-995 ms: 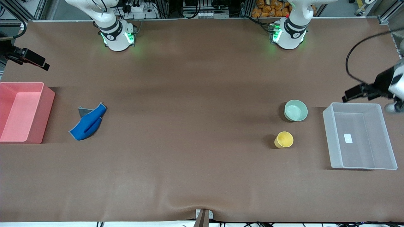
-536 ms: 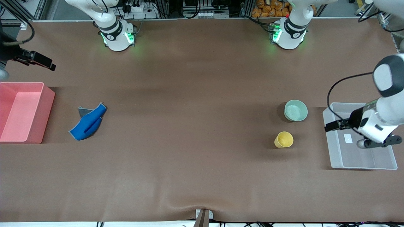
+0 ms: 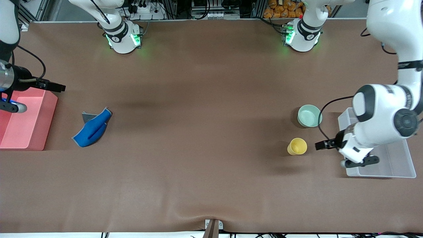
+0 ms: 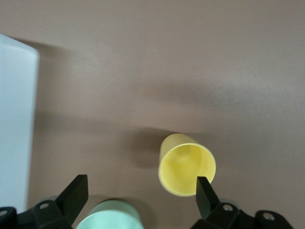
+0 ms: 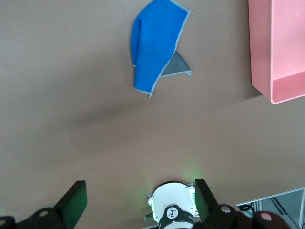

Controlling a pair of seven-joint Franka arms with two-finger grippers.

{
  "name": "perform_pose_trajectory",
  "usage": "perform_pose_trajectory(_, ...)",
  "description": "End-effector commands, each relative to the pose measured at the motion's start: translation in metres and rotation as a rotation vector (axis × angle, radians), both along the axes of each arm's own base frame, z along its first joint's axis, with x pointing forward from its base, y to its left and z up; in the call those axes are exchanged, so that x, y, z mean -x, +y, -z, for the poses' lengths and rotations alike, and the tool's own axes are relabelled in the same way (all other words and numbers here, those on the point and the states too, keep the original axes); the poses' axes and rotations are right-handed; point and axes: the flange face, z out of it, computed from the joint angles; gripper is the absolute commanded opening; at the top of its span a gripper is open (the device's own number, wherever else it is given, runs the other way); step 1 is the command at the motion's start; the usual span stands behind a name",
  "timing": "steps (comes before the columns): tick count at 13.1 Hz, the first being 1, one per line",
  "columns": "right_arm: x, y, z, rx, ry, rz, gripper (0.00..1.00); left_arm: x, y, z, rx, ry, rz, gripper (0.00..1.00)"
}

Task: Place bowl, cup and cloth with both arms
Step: 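Grasp the yellow cup with the left gripper while the right gripper lowers to cloth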

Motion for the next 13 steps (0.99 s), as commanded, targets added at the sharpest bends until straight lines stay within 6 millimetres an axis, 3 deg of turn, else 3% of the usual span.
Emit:
perform_pose_trajectory(1,-0.012,-0.006,0.021,-0.006,0.038,0.006,1.0,0.006,-0.019,0.035,0.001,-0.014,-0.034,1.0)
perform_pose_trajectory(4,-0.035,0.007,0.05,-0.004,0.005,-0.016,1.0,0.006,-0.021,0.057,-0.004,0.002,-0.03,1.0)
perform_pose_trajectory(8,-0.053,0.045,0.089,0.0,0.019,-0.065,1.0,0.01,-0.023,0.081,-0.014,0.033,-0.023,0.82)
perform_pose_trajectory(11,-0.055,0.035,0.099,-0.008,0.021,-0.055,1.0,0.02,-0.029,0.091,-0.021,0.057,-0.01,0.73)
perform_pose_trajectory(13,-0.054,0.03,0.106,-0.02,0.034,-0.045,1.0,0.02,-0.03,0.094,-0.02,0.06,-0.009,0.54)
